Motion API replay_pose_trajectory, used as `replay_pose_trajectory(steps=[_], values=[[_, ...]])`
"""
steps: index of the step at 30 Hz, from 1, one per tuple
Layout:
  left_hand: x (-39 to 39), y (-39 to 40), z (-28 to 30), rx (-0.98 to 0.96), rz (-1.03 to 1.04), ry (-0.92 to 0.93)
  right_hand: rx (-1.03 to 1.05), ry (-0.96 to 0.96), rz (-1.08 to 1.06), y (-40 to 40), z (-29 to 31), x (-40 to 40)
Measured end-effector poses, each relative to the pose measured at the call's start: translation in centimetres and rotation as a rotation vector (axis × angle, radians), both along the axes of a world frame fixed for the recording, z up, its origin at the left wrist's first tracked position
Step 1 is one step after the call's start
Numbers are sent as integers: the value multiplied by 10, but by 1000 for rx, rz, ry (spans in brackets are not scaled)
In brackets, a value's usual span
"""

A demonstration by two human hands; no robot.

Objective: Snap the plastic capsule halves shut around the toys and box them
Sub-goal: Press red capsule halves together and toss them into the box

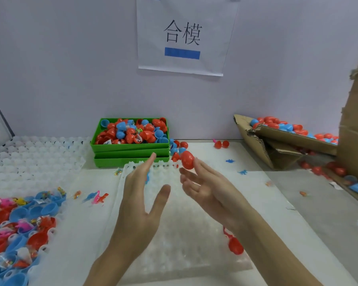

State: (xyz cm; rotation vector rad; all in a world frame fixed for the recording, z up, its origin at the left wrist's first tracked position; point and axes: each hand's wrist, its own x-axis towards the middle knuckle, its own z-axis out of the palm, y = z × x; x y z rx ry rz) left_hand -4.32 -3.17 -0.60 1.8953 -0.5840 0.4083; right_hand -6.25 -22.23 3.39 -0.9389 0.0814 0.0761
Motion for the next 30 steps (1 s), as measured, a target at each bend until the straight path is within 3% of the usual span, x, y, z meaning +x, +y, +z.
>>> replay_pose_trajectory(steps=[5,8,11,16,19,22,26,30], values=[[7,5,2,-42,95,29,392,46,-326,-67,50,60],[7,6,3,9,105,52,503,-29,-494,-107,75,91],[7,6,3,50,124,72,534,-15,-522,-124,66,100],[3,5,5,58,107,59,-137,51,-407,-102,29,71],[3,4,4,108,88,64,-687,18,-371,-86,18,35],[3,5,2,150,77,70,-1197,-10,-155,-78,16,3],[1,5,1,186,60,85,-1440,14,170,-77,10,-22],[2,5,0,197,44,94,-1512,26,258,-86,6,-32]])
